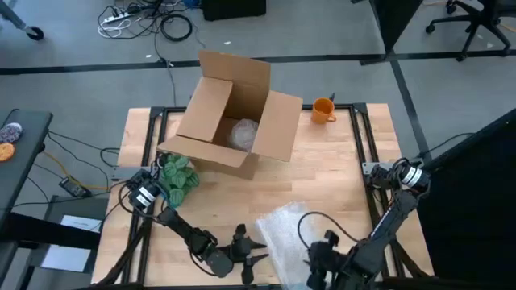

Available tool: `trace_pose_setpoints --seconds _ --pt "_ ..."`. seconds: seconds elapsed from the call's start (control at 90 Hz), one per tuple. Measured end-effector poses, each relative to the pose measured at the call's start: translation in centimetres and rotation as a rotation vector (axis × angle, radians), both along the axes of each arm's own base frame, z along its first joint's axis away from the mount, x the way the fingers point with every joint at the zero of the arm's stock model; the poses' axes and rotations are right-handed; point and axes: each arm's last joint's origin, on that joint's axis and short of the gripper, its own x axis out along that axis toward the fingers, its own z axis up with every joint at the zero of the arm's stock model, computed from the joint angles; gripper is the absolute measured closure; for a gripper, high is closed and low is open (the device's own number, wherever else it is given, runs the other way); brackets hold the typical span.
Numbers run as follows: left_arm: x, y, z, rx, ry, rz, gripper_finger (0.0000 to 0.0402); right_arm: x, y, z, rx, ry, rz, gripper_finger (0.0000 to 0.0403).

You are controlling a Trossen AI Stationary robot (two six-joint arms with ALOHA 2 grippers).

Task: Wrap mug
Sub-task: Wrap the orange mug with the bubble wrap

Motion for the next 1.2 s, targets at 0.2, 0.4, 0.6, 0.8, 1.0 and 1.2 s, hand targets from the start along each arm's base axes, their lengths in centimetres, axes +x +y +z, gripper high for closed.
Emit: trace_pose_setpoints --seconds 0.2,0.4,0.6,0.8,1.0,1.2 --pt "0.2 0.9 -0.9 0.086 0.090 0.017 0.0285 -2.1 -1.3 -0.6 0.022 0.281 -0.168 0.0243" --pt "1.3 2.8 -1.4 0.163 0.161 -0.006 0.0285 -2.7 -2.8 -1.3 -0.035 0.426 -0.240 0.0242" --pt "2.5 4.6 -1.6 0.158 0.203 -0.023 0.0285 -1.4 -4.9 -2.7 -0.030 0.537 -0.296 0.0244" --pt "2.4 5.0 -1.9 0.188 0.255 -0.016 0.0285 -1.0 -6.4 -1.4 -0.002 0.652 -0.248 0.0245" --pt "2.4 5.0 -2.0 0.190 0.259 -0.016 0.0285 -3.0 -9.8 3.8 -0.061 0.564 -0.284 0.0245" --pt "2.4 5.0 -2.0 0.189 0.260 -0.017 0.0285 -4.6 -12.7 5.7 0.141 0.211 -0.222 0.0245"
